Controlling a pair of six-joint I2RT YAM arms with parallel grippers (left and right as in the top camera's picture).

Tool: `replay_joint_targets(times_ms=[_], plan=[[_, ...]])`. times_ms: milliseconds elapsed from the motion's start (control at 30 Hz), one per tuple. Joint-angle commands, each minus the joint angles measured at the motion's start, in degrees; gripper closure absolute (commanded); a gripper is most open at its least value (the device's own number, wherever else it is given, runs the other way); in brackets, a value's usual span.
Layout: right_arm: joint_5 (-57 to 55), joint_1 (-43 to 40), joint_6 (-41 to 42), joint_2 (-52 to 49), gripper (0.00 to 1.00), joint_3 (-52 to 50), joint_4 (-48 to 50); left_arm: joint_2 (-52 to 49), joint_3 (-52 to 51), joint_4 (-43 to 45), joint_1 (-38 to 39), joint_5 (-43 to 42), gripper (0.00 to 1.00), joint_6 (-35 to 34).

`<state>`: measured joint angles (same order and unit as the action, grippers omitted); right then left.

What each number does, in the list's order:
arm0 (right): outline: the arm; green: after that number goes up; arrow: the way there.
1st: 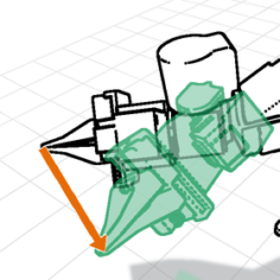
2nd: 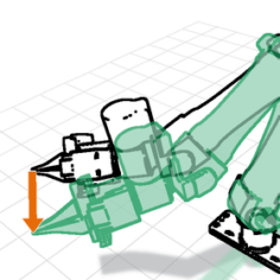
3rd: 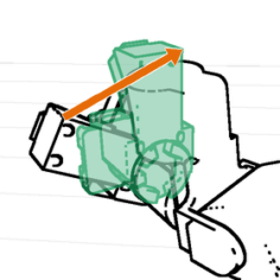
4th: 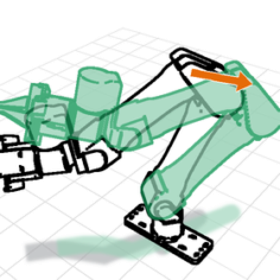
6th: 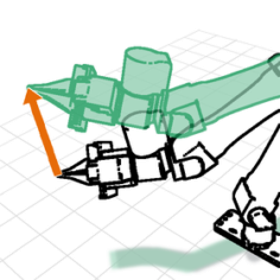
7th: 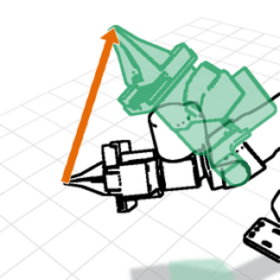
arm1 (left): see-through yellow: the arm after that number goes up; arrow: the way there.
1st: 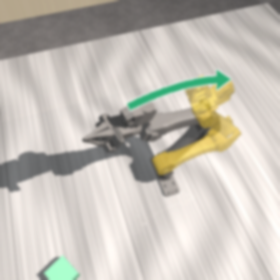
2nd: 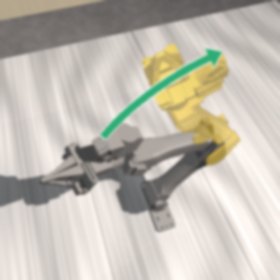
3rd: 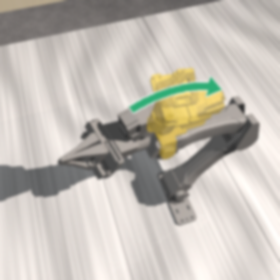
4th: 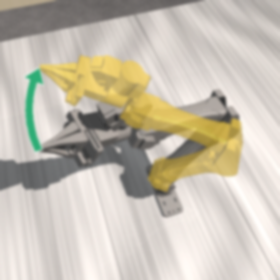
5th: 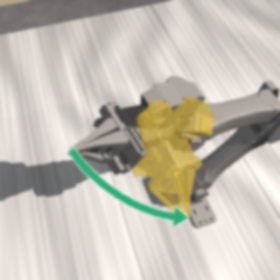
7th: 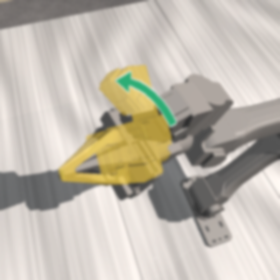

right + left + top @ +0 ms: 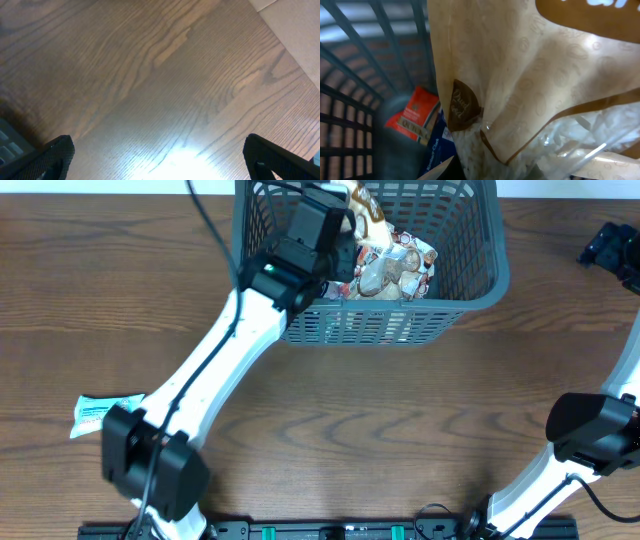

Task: Pack container
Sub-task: 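Release the pouch into the basket and raise the left gripper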

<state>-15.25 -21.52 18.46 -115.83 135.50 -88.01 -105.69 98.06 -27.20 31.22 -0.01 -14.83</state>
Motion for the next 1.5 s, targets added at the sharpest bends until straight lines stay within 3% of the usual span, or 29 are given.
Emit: replay_joint_targets(times_ms=[0, 1067, 1467], plan=[[-0.83, -0.20, 0.61, 0.31, 0.01, -0.20, -0.07, -1.57, 0.55, 0.55, -0.59, 0.42, 0.94, -0.46], [-0.83, -0.20, 0.59, 0.31, 0.01, -0.20, -0.07, -5.35, 0.55, -1.07, -8.35, 3.19, 0.94, -0.46], [-0.83, -0.20, 0.61, 0.31, 0.01, -0.20, -0.07, -5.51, 0.55, -1.62, -8.39, 3.21, 0.61, -0.46]])
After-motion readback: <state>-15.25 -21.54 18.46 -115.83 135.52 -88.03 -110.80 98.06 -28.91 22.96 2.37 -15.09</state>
